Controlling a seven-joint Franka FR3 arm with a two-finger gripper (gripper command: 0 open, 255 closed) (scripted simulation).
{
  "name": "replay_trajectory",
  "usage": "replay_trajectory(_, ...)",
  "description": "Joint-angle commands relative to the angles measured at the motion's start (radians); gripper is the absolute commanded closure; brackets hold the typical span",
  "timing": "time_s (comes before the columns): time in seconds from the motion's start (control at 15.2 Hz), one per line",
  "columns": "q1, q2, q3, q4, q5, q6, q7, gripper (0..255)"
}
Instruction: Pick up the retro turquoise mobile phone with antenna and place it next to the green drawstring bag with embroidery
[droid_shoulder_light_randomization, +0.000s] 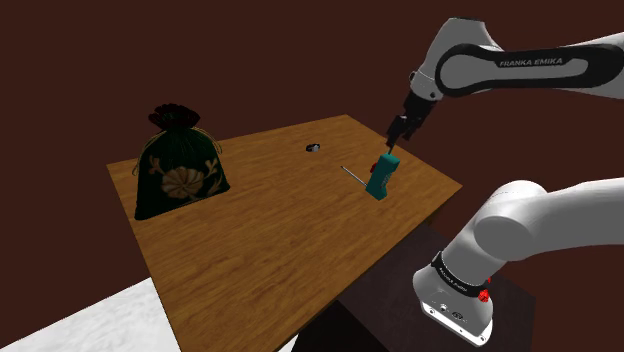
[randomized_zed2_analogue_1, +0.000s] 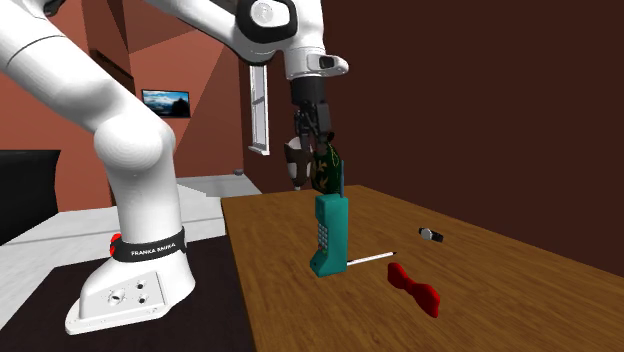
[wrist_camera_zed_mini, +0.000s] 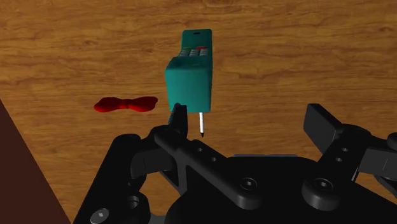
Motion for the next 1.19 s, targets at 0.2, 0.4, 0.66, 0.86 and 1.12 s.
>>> replay_trajectory(0.2, -0.041, 0.101, -0.081, -0.06, -0.069, 0.15, -0.073, 0)
replay_trajectory(0.4, -0.054, 0.156, -0.112, -0.081, -0.093, 0.222, -0.097, 0)
replay_trajectory(0.66, -0.055, 0.2, -0.125, -0.108, -0.101, 0.293, -0.096, 0)
replay_trajectory(0.86, -0.055, 0.232, -0.134, -0.123, -0.106, 0.341, -0.096, 0)
replay_trajectory(1.12, -0.055, 0.232, -0.134, -0.123, -0.106, 0.341, -0.096, 0)
